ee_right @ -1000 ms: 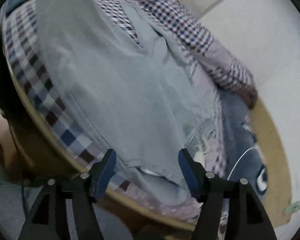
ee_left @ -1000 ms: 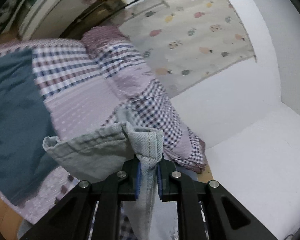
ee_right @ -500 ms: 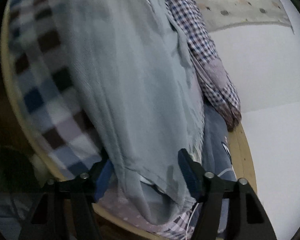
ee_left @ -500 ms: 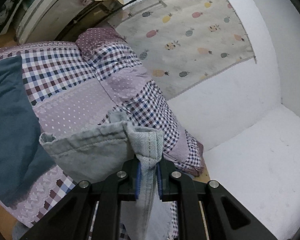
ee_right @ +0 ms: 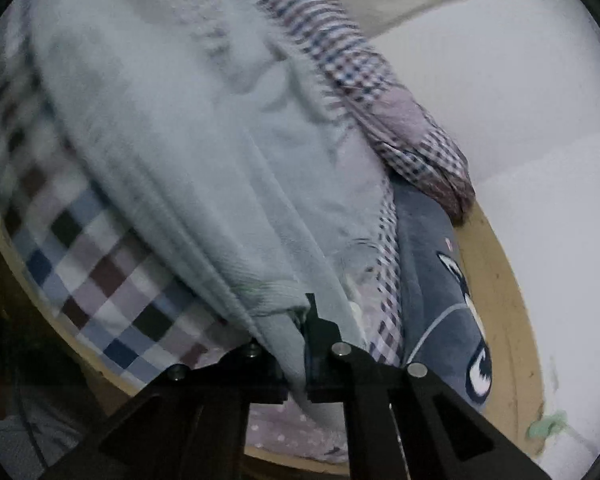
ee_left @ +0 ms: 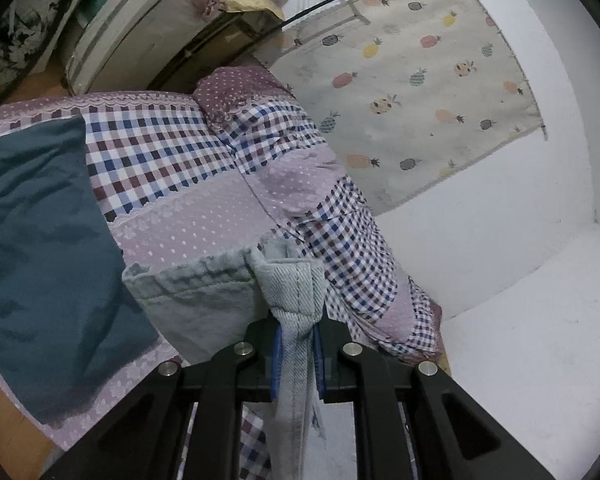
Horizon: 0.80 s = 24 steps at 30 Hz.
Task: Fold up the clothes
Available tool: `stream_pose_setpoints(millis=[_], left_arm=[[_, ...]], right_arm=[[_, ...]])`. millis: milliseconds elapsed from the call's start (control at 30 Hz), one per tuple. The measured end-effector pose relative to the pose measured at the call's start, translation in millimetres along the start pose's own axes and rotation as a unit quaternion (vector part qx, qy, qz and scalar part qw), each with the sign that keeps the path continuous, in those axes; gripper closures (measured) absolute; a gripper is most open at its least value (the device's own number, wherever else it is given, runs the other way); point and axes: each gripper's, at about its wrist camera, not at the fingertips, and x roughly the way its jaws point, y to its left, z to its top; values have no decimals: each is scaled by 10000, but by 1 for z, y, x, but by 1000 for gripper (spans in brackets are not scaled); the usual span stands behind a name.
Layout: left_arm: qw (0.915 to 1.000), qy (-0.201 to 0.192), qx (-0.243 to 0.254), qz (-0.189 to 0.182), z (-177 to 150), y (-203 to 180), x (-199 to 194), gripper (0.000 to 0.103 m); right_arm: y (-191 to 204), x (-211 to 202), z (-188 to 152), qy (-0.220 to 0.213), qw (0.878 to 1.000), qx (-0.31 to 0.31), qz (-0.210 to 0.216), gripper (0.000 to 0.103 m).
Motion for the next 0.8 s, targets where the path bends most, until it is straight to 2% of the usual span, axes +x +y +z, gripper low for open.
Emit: stream_pose_setpoints(millis=[200, 433, 533, 667, 800], left_arm=[[9991, -261, 150, -308, -8, -19, -44, 92], [9952, -597, 310, -714, -29, -52, -126, 92], [9913, -765, 502, -946, -44, -72, -158, 92], [9940, -678, 507, -697, -36, -78, -144, 92], [9970, -585, 323, -397, -18, -80, -95, 92]], right_arm=[[-43, -40, -8, -39, 9996, 278, -9, 102], [-83, -97, -46, -97, 9939, 1101, 10, 102], [-93, -115, -56, -45, 9919, 1230, 309, 101], [-93, -109, -52, 103, 9915, 981, 848, 100], [-87, -97, -38, 167, 9889, 702, 1299, 99]])
